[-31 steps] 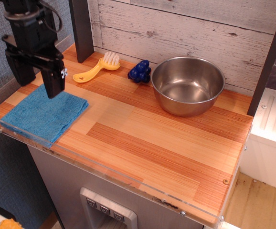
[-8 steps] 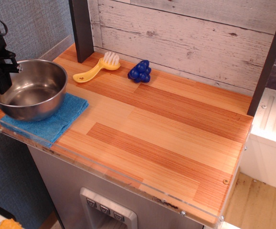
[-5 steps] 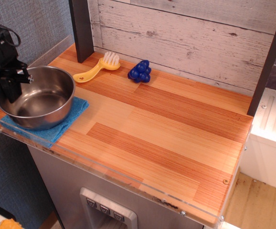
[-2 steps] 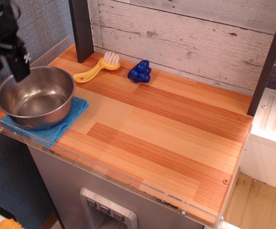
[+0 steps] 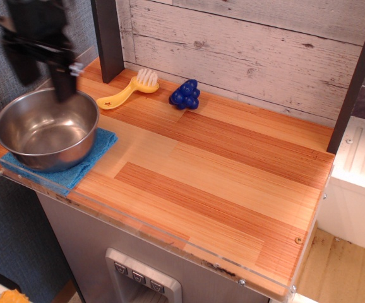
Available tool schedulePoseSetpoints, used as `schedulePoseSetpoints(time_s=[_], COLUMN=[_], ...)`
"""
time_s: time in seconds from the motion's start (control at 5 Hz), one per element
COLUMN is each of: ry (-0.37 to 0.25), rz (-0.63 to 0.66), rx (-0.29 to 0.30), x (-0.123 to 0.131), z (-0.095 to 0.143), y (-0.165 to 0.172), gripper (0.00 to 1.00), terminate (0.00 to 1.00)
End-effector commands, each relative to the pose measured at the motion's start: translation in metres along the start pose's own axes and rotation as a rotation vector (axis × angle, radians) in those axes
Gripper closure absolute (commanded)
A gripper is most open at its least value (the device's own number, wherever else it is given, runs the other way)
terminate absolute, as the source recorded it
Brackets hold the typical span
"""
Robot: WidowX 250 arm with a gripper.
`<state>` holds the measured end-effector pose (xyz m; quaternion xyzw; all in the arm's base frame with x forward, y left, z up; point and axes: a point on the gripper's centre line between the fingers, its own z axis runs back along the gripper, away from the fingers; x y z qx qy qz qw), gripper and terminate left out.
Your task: Place vessel on the blue cloth
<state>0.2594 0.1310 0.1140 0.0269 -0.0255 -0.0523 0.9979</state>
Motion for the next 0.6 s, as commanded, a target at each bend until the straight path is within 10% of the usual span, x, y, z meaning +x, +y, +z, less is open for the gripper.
schedulePoseSetpoints(time_s=[0.0, 0.2, 0.4], ry=[-0.05, -0.05, -0.05], rz=[0.024, 0.024, 0.024], rx=[-0.006, -0.006, -0.006], x=[-0.0065, -0.0065, -0.0065], z=[0.0238, 0.0238, 0.0238], y=[-0.0206, -0.0206, -0.0206], gripper=[0.0, 0.0, 0.0], terminate=[0.0, 0.0, 1.0])
